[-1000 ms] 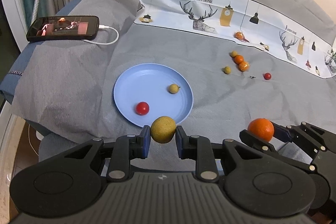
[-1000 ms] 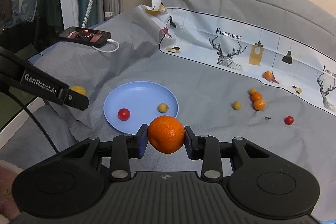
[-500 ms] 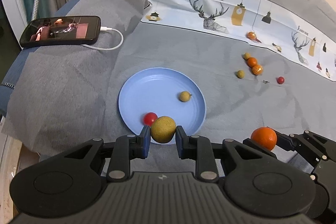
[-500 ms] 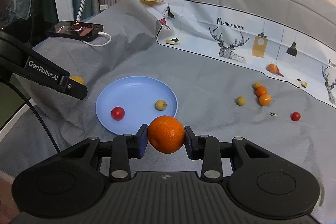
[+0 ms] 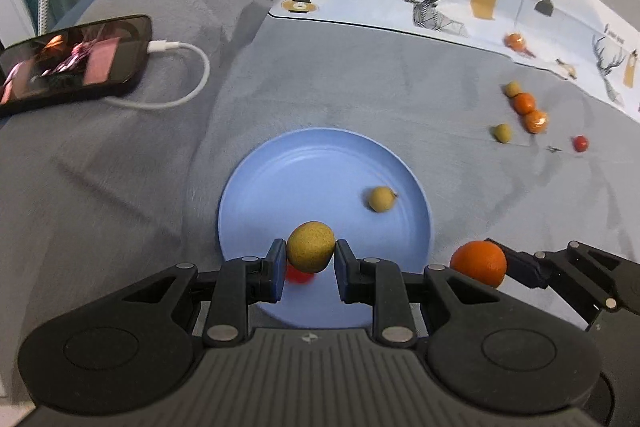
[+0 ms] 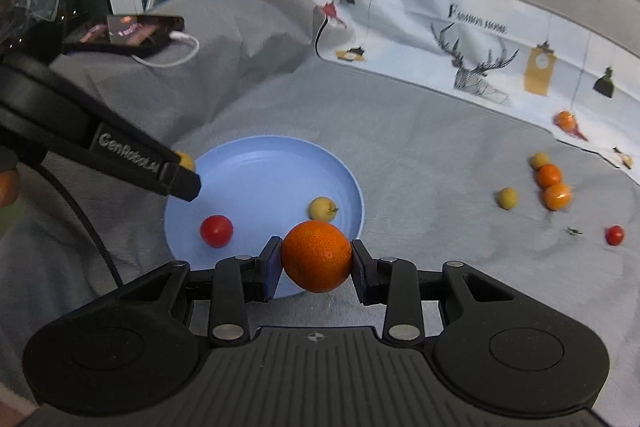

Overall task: Organize fruits
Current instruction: 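Open both tools over the plate to drop the yellow fruit and mandarin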

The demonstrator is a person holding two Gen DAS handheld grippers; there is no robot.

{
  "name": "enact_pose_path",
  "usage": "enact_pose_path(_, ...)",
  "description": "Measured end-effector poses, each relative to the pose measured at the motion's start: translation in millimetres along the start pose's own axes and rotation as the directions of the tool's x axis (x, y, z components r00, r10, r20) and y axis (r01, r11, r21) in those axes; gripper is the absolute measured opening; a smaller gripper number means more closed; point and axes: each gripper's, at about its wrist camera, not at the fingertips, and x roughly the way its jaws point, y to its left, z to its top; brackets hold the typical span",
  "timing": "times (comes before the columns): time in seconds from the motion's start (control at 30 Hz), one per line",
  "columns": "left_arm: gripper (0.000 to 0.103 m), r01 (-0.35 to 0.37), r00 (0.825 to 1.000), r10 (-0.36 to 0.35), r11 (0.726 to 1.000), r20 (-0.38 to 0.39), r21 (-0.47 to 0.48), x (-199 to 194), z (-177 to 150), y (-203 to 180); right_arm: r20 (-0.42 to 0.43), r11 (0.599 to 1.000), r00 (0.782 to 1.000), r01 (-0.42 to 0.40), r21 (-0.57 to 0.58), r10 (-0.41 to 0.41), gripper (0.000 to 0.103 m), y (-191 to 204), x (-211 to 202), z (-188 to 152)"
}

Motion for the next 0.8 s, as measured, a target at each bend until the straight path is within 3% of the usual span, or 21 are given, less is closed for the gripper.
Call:
enact_pose_path(0.27, 0.028, -0.038, 0.998, 0.038, 0.999, -0.057, 0.000, 46.7, 20.2, 6.5, -0.047, 0.999, 0.998, -0.030, -0.018, 0.029, 0.037, -1.8, 44.6, 9.3)
enact_pose_path(0.33, 0.033, -0.033, 0.997, 0.032, 0.999, -0.065, -0.003, 52.6, 22.6, 9.1, -0.054, 0.999, 0.998, -0.036, -0.027, 0.034, 0.037, -1.0, 52.9, 11.6)
enact_pose_path(0.37, 0.054, -0.022, 0.998, 0.022, 1.000, -0.066, -0.001, 54.1, 24.0, 10.1, -0.055, 0.998, 0.998, -0.043, -0.034, 0.041, 0.038, -0.5, 55.7, 12.7)
enact_pose_path(0.4, 0.084, -0.009, 0.998, 0.009, 1.000, -0.059, -0.004, 52.9, 24.9, 11.5, -0.058, 0.997, 0.997, -0.057, -0.042, 0.055, 0.038, 0.5, 58.5, 14.1)
enact_pose_path(0.47, 0.102, 0.006, 1.000, -0.006, 1.000, -0.006, -0.019, 43.8, 24.0, 13.4, -0.055, 0.996, 0.996, -0.069, -0.049, 0.066, 0.044, 1.0, 59.6, 17.8)
enact_pose_path(0.57, 0.103, -0.008, 0.999, 0.008, 1.000, 0.035, 0.007, 28.3, 18.2, 11.5, -0.032, 0.997, 0.999, -0.041, -0.063, 0.039, 0.075, 0.3, 49.5, 18.2)
enact_pose_path(0.8, 0.103, -0.041, 0.999, 0.041, 0.999, 0.030, 0.002, -8.2, -16.4, 7.4, -0.077, 1.000, 0.997, -0.011, -0.012, 0.010, 0.085, -5.2, 0.3, -7.1)
